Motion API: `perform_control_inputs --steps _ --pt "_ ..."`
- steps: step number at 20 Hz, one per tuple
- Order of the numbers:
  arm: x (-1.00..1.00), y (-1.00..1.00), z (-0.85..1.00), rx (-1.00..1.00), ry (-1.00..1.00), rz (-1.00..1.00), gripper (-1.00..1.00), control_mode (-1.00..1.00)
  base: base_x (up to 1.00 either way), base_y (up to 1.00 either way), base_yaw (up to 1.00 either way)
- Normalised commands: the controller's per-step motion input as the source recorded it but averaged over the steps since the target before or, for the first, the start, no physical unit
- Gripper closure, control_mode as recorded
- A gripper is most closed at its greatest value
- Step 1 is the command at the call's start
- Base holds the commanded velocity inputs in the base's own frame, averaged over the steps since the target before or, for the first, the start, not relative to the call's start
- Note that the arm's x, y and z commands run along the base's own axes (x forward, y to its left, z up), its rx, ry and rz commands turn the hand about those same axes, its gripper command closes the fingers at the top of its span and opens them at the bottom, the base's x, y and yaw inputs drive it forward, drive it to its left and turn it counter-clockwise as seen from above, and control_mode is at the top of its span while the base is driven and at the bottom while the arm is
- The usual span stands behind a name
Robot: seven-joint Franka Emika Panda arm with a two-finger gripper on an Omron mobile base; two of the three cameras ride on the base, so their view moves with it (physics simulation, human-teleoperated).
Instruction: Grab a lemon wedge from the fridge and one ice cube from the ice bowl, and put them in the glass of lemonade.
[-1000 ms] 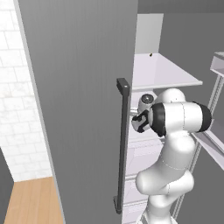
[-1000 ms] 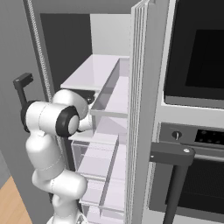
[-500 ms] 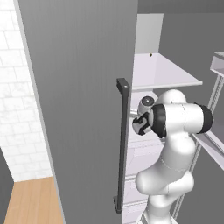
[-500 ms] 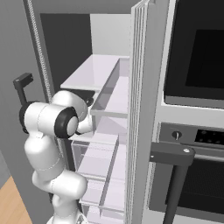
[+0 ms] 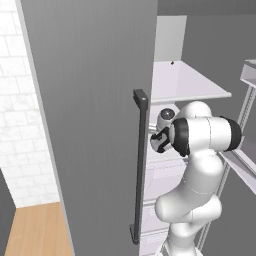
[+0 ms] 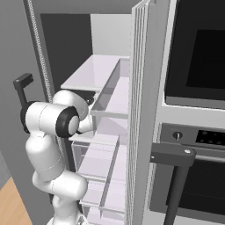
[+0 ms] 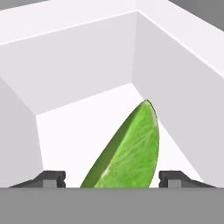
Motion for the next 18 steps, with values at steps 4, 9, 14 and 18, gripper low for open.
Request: perform_control_inputs --steps 4,9,14,18 --pt "0.00 0.00 0.00 0.00 0.00 0.00 1.00 -1.00 0.00 0.00 0.00" --pt "-0.45 0.00 0.00 0.01 0.00 0.00 1.00 -1.00 0.00 0.00 0.00" --pt "-0.99 -0.20 0.00 0.05 -0.04 0.00 1.00 -1.00 0.00 0.00 0.00" --pt "-1.00 -0.26 0.47 0.07 -0.14 0.04 1.00 -1.00 0.00 0.00 0.00"
